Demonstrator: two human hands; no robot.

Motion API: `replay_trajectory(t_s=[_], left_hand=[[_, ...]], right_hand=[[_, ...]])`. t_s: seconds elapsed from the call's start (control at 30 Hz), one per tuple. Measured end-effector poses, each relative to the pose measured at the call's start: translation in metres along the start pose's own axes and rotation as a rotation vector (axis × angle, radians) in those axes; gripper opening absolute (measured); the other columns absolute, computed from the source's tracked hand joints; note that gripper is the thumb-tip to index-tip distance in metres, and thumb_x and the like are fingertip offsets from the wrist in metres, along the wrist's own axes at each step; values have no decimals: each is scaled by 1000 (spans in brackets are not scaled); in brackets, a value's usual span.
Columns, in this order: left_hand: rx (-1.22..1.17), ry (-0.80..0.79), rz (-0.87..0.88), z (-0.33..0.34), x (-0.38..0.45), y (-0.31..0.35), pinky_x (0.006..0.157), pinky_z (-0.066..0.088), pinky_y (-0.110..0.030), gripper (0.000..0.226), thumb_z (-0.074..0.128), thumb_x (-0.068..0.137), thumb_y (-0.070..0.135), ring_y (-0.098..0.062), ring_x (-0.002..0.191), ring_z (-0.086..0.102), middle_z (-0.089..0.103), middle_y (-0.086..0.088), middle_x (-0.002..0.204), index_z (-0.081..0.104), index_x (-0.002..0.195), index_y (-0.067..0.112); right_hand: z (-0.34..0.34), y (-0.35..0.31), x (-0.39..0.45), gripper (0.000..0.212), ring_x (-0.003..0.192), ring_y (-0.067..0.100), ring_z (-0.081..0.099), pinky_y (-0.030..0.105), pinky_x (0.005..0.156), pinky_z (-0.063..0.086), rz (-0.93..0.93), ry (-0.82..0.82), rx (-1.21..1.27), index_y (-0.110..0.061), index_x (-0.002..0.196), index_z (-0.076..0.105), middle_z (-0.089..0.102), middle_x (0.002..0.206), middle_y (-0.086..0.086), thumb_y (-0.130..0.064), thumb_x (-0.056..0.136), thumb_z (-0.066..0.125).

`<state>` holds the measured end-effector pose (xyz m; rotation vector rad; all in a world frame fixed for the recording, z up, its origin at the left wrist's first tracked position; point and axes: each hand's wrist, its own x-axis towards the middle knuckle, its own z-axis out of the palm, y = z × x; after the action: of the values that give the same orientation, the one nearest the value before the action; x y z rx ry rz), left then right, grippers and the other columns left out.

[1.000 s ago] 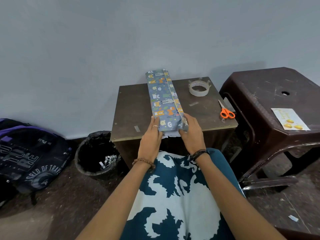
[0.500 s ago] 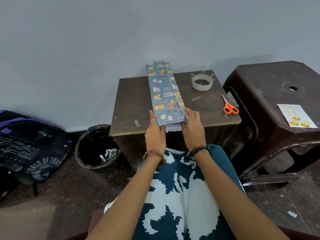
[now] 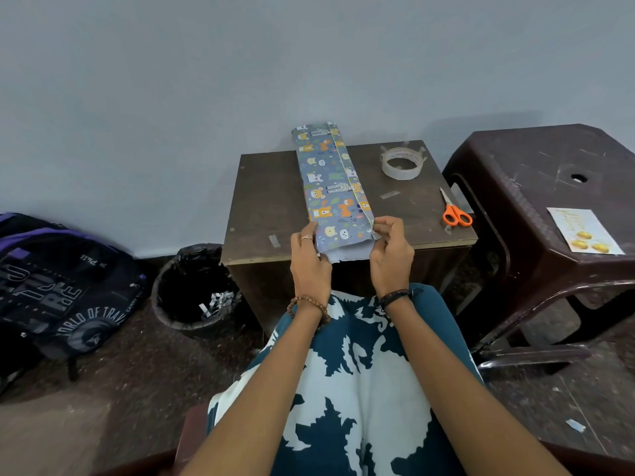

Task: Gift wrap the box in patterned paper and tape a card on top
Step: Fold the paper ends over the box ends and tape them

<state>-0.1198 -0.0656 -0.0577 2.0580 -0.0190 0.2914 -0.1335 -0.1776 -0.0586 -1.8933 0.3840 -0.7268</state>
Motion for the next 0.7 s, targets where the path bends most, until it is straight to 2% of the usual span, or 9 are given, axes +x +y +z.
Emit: replay_trajectory(t_s=[0.07,0.17,0.27,0.33,0.43,0.53,0.6,0.7], left_hand=[[-71,-4,-16,-1,-2,0,77,34,1,53,46,80,-12,-5,98,48,49,-3,120,47,128,11],[-176,4,-77,-4,-4,3,82,40,-11,47,48,82,-6,-6,99,52,53,-1,119,45,124,15],[-134,-14,-104,-3,-3,3,75,39,-14,37,55,83,5,-7,91,52,51,-1,116,44,117,14],[-97,-12,-99,-1,2,-1,74,43,-22,32,62,82,15,-11,90,53,51,-2,111,45,110,13],[78,-26,-61,1,10,-7,76,46,-29,25,63,85,11,-20,95,52,51,-7,106,47,103,8],[166,-21,5,2,13,-8,75,44,-32,17,60,85,3,-22,91,49,51,-12,102,47,97,6],[189,-33,62,2,10,-7,73,39,-26,16,59,85,1,-21,89,48,51,-12,101,47,95,5],[241,-83,91,0,9,-10,74,32,-19,19,59,84,-1,-21,92,47,50,-12,104,48,99,3]], right_hand=[[-2,1,0,47,93,15,59,9,77,42,22,-20,36,-2,111,52,61,98,3,20,73,35],[-4,3,-1,51,100,14,55,-1,76,37,62,-117,61,-4,119,46,56,108,3,18,73,40],[-1,6,-2,48,97,13,48,6,70,35,61,-158,-3,-5,122,42,48,112,6,6,78,55],[1,9,1,46,93,13,47,14,70,33,83,-149,-30,-7,122,42,47,110,7,-6,81,63],[2,12,9,41,89,16,50,22,71,35,98,-149,-70,-10,120,44,52,103,5,-16,85,64],[2,15,13,37,84,18,53,22,68,35,68,-138,-113,-10,119,45,56,93,1,-9,85,62],[1,17,14,39,81,18,54,18,64,32,62,-111,-97,-8,118,46,57,88,-1,1,83,59],[0,17,14,37,79,18,55,20,64,34,98,-82,-17,-8,117,47,62,88,2,1,83,58]])
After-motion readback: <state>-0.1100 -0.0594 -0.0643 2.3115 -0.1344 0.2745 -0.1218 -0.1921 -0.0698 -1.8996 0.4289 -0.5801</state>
